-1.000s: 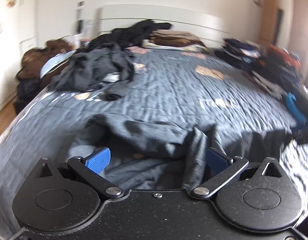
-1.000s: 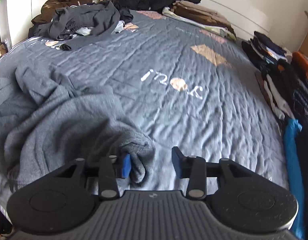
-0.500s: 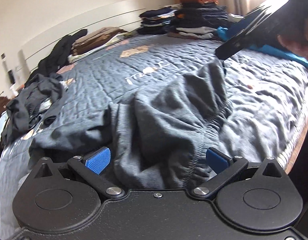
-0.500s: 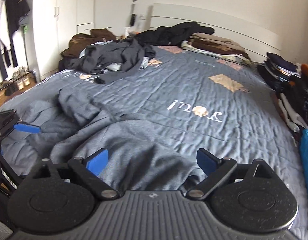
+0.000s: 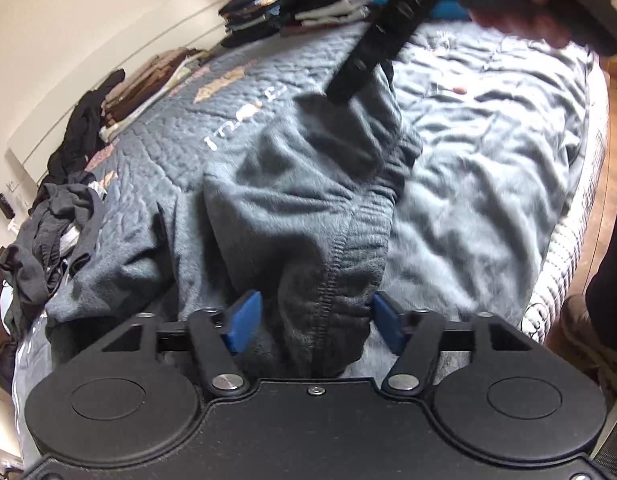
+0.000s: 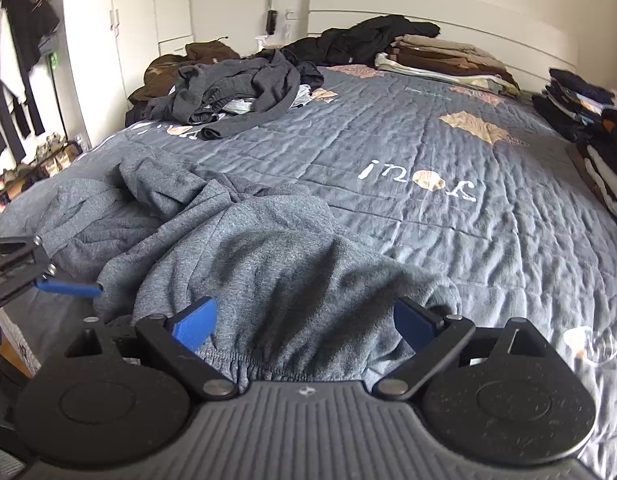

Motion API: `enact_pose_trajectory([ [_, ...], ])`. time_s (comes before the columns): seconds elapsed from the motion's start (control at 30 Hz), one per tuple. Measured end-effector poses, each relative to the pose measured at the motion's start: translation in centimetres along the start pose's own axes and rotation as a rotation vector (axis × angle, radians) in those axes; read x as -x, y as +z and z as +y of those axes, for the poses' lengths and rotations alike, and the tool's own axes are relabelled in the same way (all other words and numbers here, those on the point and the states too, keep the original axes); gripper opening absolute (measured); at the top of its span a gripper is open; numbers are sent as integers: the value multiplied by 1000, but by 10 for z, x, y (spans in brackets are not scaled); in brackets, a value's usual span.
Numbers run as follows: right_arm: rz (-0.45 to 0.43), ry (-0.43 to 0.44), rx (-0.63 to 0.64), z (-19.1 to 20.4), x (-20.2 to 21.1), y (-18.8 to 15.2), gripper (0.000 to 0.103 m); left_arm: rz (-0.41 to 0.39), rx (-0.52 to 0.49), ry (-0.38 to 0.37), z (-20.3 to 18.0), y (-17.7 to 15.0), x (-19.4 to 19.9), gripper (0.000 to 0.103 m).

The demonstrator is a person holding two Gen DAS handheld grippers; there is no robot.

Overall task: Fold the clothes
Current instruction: 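Drag the sweatpants with the right gripper while the left gripper grasps the waistband, then lift the sweatpants high with both grippers to shake them out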

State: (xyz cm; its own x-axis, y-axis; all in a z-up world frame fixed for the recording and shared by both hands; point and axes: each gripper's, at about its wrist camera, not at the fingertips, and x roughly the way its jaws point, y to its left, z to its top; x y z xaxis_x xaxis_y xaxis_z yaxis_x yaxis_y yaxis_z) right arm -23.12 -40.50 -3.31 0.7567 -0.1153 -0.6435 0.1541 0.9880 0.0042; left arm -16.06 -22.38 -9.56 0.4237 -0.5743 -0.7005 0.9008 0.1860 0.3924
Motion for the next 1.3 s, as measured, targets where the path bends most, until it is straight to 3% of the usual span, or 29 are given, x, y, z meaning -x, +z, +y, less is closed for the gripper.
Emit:
enact_pose_trajectory([
  [0.2,-46,19,-31,-2,-6,11,95,31,18,2,0,4,-8,37],
  [0.37,-40,65,41,1,-1,-10,95,32,57,-23,7,4,-11,37],
  [0.47,-22,75,171,10,3,-24,95,43,61,-29,9,2,-14,42],
  [0.63,40,76,365,21,-5,-46,95,69,25,1,6,-3,-17,62],
  [0.77,63,77,453,27,-10,-55,95,77,8,7,3,-3,-18,63],
  [1.03,116,-9,517,27,-33,-67,93,72,17,28,5,-2,-17,64],
  [1.17,111,-17,503,31,-44,-68,79,69,16,35,4,1,-15,68],
  [1.3,113,-47,473,30,-46,-60,42,62,28,38,6,1,-14,72],
])
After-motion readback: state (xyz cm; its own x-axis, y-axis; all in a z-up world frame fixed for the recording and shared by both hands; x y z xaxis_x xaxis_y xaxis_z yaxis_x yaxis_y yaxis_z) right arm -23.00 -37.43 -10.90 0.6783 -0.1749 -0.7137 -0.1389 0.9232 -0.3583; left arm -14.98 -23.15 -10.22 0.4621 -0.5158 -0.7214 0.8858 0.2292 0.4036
